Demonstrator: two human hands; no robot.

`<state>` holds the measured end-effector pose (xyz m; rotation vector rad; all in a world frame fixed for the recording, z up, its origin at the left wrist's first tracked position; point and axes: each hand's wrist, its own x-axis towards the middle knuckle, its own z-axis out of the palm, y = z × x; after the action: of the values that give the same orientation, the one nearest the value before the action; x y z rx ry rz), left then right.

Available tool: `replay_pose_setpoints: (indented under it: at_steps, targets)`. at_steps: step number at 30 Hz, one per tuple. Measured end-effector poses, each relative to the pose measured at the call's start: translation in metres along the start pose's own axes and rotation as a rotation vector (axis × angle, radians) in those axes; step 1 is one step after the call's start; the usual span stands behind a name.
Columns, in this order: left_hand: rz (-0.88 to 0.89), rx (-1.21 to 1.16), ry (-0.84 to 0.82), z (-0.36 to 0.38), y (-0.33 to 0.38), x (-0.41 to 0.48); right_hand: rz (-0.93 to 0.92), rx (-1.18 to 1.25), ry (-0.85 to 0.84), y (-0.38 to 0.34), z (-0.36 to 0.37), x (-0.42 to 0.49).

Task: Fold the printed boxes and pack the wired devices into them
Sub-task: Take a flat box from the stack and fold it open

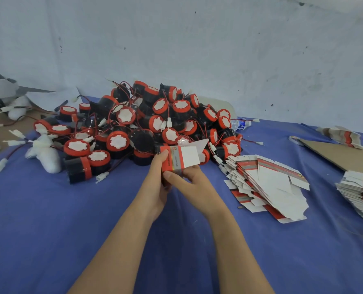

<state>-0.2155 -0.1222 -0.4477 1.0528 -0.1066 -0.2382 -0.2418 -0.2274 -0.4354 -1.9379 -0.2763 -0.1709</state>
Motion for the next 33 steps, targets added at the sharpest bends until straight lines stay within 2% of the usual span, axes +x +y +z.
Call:
replay_pose_setpoints:
  at_steps: [5,9,12,14,16,18,19,21,22,26,29,31,33]
  targets:
    - [0.023,0.15,0.118,-0.001,-0.002,0.005,0.005,-0.58,0.172,0.011,0.01,0.006]
    - [0.168,0.376,0.344,0.002,-0.008,0.006,-0.004,-0.79,0.214,0.015,0.017,0.006]
    - [0.241,0.473,0.396,-0.001,-0.009,0.006,-0.054,-0.655,0.251,0.017,0.021,0.007]
    - [0.262,0.593,0.429,-0.005,-0.01,0.007,-0.003,-0.539,0.313,0.016,0.018,0.007]
    - [0.307,0.729,0.423,-0.006,-0.012,0.007,0.077,-0.521,0.383,0.018,0.013,0.007]
    - [0.345,0.783,0.352,-0.001,-0.014,0.004,0.138,-0.607,0.337,0.019,0.012,0.008]
    - [0.357,0.785,0.315,0.002,-0.016,0.003,0.132,-0.666,0.288,0.021,0.013,0.008]
    - [0.367,0.781,0.286,0.006,-0.018,0.0,0.095,-0.573,0.239,0.019,0.018,0.006]
    - [0.359,0.783,0.306,0.006,-0.017,0.0,0.058,-0.516,0.231,0.02,0.019,0.005]
    - [0.296,0.851,0.421,-0.003,-0.012,0.0,-0.096,-0.537,0.219,0.018,0.02,0.004]
    - [0.291,0.746,0.427,-0.005,-0.01,0.002,-0.113,-0.423,0.418,0.017,0.018,0.007]
    - [0.272,0.672,0.379,-0.003,-0.01,0.003,-0.075,-0.498,0.586,0.019,0.012,0.008]
    - [0.26,0.69,0.331,0.0,-0.012,0.005,0.016,-0.61,0.679,0.023,0.005,0.008]
